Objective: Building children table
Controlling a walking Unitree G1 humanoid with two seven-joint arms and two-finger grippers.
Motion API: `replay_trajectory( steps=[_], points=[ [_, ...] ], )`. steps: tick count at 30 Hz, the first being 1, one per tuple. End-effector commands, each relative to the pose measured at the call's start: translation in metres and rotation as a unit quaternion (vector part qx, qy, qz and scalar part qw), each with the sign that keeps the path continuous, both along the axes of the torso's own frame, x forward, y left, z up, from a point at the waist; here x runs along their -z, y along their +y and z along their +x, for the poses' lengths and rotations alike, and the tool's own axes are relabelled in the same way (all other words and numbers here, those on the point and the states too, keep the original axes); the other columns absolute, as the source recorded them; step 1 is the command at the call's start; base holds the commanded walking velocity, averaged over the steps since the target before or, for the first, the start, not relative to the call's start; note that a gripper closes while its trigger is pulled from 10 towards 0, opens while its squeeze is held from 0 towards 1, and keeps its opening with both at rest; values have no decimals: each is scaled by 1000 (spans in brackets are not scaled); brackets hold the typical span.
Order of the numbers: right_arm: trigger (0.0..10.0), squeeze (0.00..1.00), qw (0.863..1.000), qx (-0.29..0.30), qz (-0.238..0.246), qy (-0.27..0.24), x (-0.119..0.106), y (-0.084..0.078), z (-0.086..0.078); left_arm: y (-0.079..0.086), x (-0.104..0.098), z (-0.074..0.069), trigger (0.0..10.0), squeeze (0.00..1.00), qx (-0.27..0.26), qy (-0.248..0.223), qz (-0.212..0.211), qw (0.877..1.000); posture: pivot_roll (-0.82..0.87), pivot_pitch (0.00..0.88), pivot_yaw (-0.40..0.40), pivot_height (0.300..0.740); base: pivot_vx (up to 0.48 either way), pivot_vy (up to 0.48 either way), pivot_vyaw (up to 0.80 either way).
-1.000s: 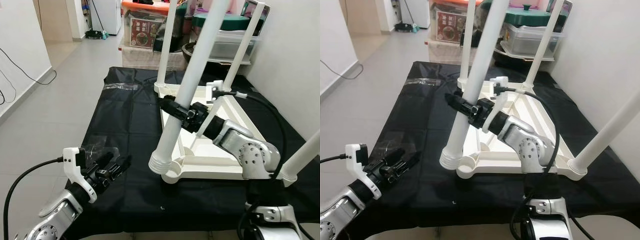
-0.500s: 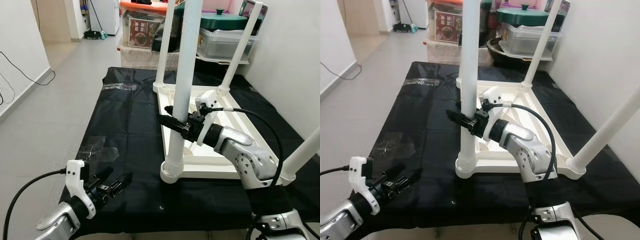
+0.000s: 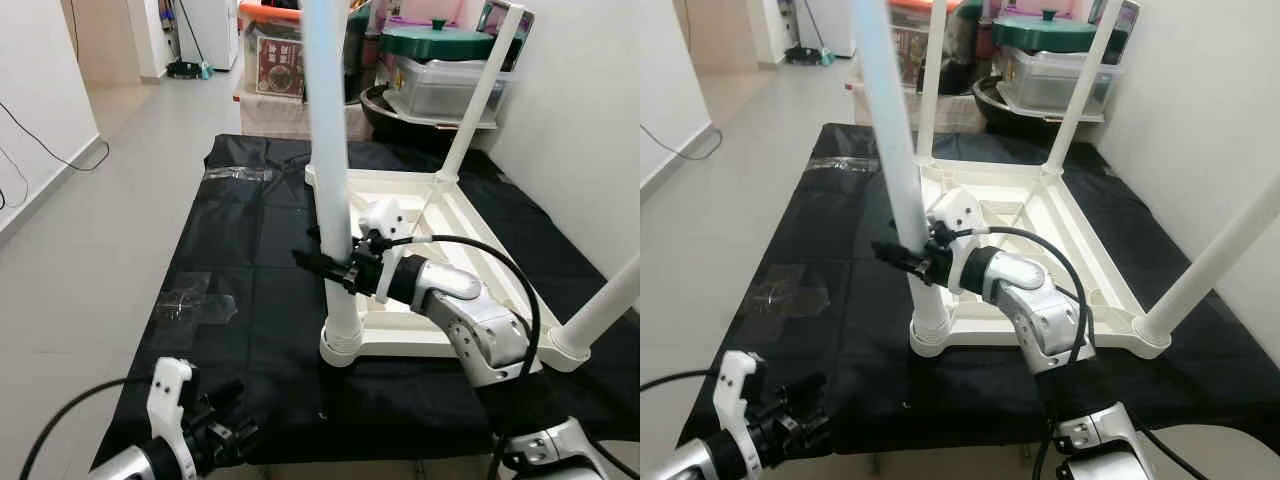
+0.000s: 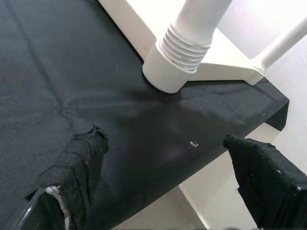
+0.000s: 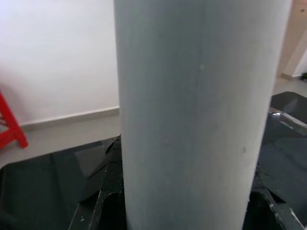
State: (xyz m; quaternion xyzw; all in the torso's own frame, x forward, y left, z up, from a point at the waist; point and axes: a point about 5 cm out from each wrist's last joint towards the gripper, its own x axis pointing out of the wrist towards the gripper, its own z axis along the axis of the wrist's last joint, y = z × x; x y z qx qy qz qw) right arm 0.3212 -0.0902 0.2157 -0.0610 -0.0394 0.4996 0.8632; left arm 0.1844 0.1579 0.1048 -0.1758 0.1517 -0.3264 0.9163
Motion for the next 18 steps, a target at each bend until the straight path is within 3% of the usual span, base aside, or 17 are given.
replay_trajectory(
  steps=[1,18],
  points=[
    [0,0,1000,-9,-8,-4,2,2,-1,-2,-1,-1,10000,0,11,-2,9,1000,126,0,-115,740,0,0,0],
    [0,0,999,-4,-45,0,31,-2,-3,-6,1,-1,10000,0,19,-4,4,1000,121,0,-105,740,0,0,0]
  ],
)
